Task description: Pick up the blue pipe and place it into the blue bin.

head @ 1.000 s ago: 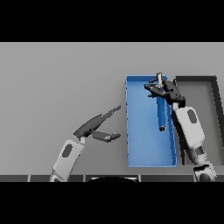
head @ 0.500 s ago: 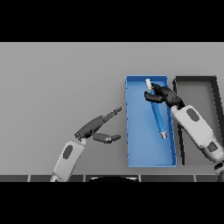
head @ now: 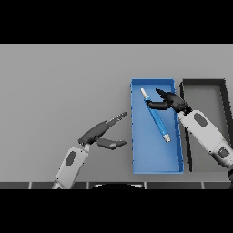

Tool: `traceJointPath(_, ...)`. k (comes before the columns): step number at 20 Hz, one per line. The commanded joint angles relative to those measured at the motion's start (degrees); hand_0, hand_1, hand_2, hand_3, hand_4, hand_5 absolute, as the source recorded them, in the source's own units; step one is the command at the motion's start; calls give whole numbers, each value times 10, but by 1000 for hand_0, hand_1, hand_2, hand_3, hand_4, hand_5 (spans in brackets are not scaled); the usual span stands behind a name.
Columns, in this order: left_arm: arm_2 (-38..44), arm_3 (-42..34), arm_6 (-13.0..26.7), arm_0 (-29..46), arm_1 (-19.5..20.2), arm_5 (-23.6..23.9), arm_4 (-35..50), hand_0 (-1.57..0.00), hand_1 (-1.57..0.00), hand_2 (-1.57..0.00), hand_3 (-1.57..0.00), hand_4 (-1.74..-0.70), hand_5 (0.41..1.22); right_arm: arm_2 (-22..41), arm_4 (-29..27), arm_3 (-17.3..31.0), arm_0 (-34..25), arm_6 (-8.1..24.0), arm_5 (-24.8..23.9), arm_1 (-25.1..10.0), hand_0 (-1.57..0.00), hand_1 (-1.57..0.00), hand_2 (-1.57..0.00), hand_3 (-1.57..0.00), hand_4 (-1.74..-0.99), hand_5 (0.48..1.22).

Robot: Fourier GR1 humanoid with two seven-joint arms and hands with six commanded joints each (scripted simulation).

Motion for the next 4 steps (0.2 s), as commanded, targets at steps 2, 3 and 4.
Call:
traceJointPath(2, 2, -5, -6, 3, 5, -1, 1, 1, 1, 1, 1, -930, 496, 4, 3, -1, -1, -3, 10, -2, -19, -17, -17, -4, -1084, 712)
traceJointPath(3, -2, -6, -8, 9, 3, 2, -3, 1, 1, 1, 1, -930, 496, 3, 4, 7, -5, -6, 14, 1, -19, -17, -17, -4, -1084, 711)
traceJointPath(4, -5, -12, -8, 17, 4, 2, -4, 1, 1, 1, 1, -930, 495, 0, -2, 6, -5, -5, 18, -1, -19, -17, -17, -4, -1084, 714)
